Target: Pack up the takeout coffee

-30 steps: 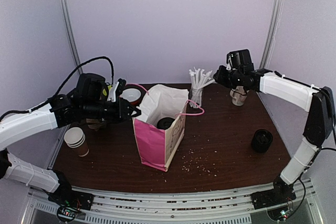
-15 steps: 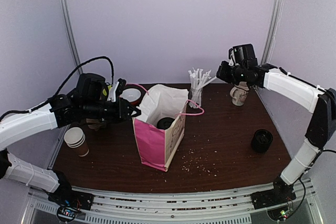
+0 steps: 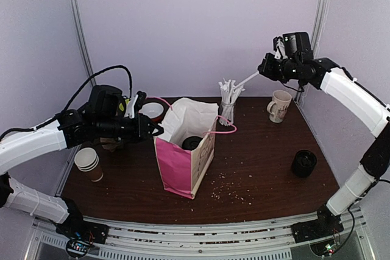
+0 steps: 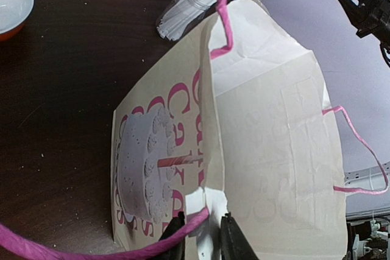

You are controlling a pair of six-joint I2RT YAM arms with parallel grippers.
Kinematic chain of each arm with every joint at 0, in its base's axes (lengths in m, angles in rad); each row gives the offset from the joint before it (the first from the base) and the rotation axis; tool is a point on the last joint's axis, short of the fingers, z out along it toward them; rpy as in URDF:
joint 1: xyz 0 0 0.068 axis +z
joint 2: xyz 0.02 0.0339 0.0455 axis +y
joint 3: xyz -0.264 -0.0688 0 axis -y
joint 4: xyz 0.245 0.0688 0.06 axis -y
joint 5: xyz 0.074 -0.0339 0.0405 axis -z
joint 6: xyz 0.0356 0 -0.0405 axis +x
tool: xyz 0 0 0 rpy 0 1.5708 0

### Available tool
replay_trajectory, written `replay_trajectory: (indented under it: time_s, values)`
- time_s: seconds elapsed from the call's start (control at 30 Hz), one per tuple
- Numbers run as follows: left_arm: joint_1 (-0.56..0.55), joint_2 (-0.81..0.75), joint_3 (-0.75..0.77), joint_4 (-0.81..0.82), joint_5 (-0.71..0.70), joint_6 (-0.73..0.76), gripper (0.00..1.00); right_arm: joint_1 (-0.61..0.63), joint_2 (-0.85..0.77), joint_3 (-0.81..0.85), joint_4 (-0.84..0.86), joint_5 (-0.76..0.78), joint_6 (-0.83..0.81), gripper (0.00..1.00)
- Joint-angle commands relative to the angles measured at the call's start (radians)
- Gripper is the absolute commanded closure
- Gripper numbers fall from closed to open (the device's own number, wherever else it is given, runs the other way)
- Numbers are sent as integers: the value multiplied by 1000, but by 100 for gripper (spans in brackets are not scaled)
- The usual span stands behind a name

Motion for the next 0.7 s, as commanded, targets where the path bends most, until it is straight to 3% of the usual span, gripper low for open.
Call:
replay_trajectory:
  time_s: [0.0,0.1,0.33,0.67]
  values:
    - [-2,2,9,2,-9,25,78,-4,-91,99,-159,-59,-68,100]
    - [-1,2,15,1,-7,28,78,-3,-132,150,-230,-141,-109,100]
    - [-1,0,23,0,-12,29,73,46,-173,189,-311,-509,-168,100]
    - [-3,-32,16,-4,5,9,54,247,-146,201,-346,-526,-205,100]
